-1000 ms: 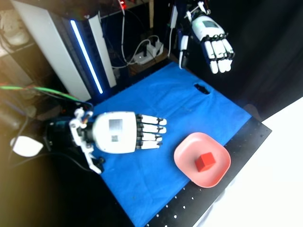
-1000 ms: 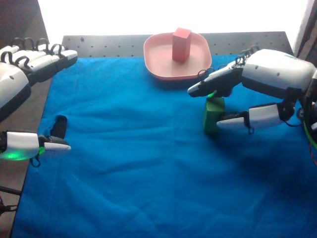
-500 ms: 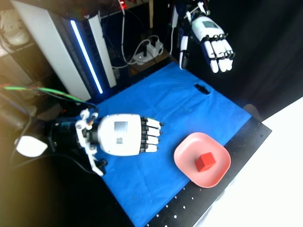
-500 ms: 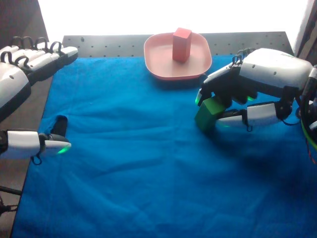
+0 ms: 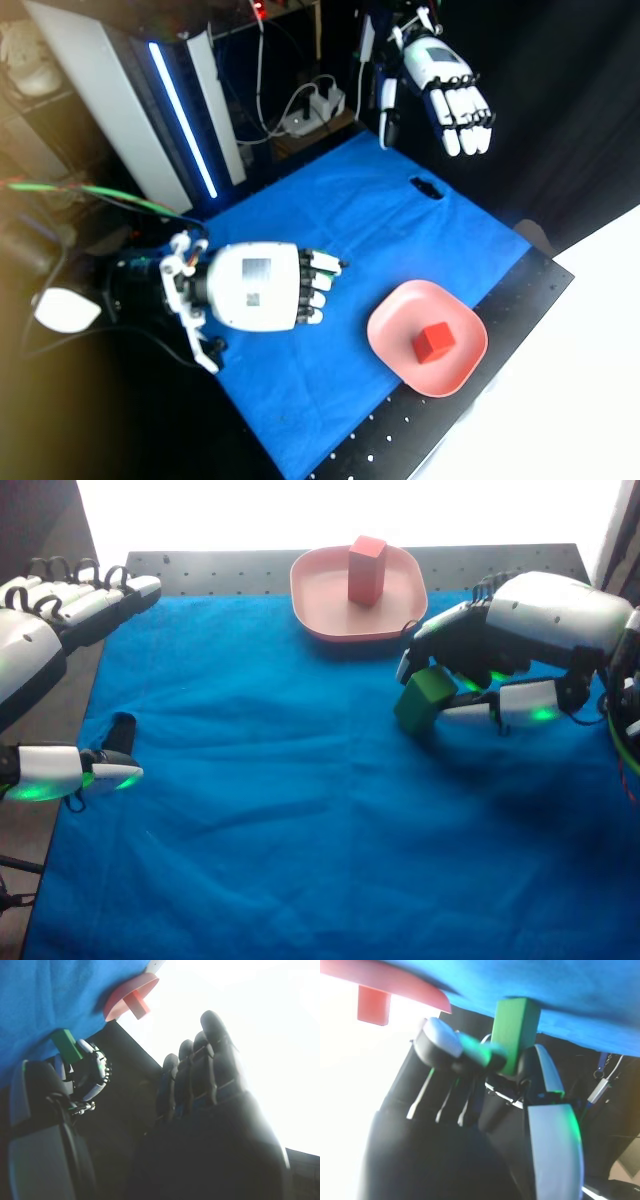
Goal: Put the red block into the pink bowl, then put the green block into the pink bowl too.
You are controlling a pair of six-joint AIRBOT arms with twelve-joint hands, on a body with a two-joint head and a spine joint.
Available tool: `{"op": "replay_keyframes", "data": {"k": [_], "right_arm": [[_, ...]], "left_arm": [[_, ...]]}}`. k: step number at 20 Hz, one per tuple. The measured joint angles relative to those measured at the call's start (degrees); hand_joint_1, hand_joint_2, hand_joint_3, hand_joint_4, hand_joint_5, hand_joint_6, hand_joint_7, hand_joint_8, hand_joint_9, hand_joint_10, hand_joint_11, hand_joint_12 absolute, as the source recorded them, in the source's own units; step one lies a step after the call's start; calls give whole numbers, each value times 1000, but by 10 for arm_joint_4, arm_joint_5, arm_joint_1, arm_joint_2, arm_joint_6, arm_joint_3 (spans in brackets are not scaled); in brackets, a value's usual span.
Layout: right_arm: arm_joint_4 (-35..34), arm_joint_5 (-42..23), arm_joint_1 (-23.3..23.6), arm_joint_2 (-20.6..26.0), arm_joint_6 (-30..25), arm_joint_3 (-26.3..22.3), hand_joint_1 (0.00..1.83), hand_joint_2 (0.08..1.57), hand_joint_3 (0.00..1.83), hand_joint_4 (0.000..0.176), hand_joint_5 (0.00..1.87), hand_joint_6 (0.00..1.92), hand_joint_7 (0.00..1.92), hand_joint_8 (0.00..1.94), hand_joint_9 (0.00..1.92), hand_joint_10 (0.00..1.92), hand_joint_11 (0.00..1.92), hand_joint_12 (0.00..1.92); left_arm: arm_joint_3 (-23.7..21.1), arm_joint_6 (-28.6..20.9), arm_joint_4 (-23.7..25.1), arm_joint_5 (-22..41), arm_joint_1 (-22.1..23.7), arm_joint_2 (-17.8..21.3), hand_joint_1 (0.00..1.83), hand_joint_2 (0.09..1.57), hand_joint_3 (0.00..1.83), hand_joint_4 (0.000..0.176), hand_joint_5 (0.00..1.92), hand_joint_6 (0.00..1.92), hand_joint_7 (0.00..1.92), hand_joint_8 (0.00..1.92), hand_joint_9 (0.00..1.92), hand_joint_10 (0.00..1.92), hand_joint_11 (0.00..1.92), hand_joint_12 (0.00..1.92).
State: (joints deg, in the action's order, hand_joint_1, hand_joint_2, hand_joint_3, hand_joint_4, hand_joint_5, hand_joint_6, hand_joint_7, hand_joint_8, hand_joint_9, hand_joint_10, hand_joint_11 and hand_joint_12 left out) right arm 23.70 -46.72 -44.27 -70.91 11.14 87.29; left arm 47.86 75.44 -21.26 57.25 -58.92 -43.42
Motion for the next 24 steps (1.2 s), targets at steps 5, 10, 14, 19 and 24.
{"op": "replay_keyframes", "data": {"k": [5,10,14,19,24], "right_arm": [[-30,5,49,-19,0,36,1073,1165,2,0,888,1121,976,968,916,1305,688,1778],[-43,8,92,-54,0,78,1118,1152,1,0,912,1087,1062,1661,1194,1891,1230,1916],[-54,10,131,-83,0,116,1112,1170,0,0,880,1134,1149,1010,1210,1398,1140,1712],[-48,81,160,-136,0,175,1113,1143,0,0,928,1062,1096,902,1142,1260,1023,1673],[-46,123,162,-149,1,192,846,1117,0,0,768,68,1013,659,999,1102,834,1542]], "left_arm": [[1,0,0,0,0,-1,917,843,0,56,128,1,149,0,141,4,0,981],[3,0,0,-3,0,-8,877,847,1,61,130,1,128,0,123,1,0,961],[9,0,-5,-5,0,-12,899,848,1,60,121,0,119,2,104,7,0,908],[16,-2,0,-5,1,-18,926,846,0,40,146,3,132,2,116,5,0,995],[21,-4,5,-6,7,-22,932,851,2,38,144,0,132,0,117,2,0,1006]]}}
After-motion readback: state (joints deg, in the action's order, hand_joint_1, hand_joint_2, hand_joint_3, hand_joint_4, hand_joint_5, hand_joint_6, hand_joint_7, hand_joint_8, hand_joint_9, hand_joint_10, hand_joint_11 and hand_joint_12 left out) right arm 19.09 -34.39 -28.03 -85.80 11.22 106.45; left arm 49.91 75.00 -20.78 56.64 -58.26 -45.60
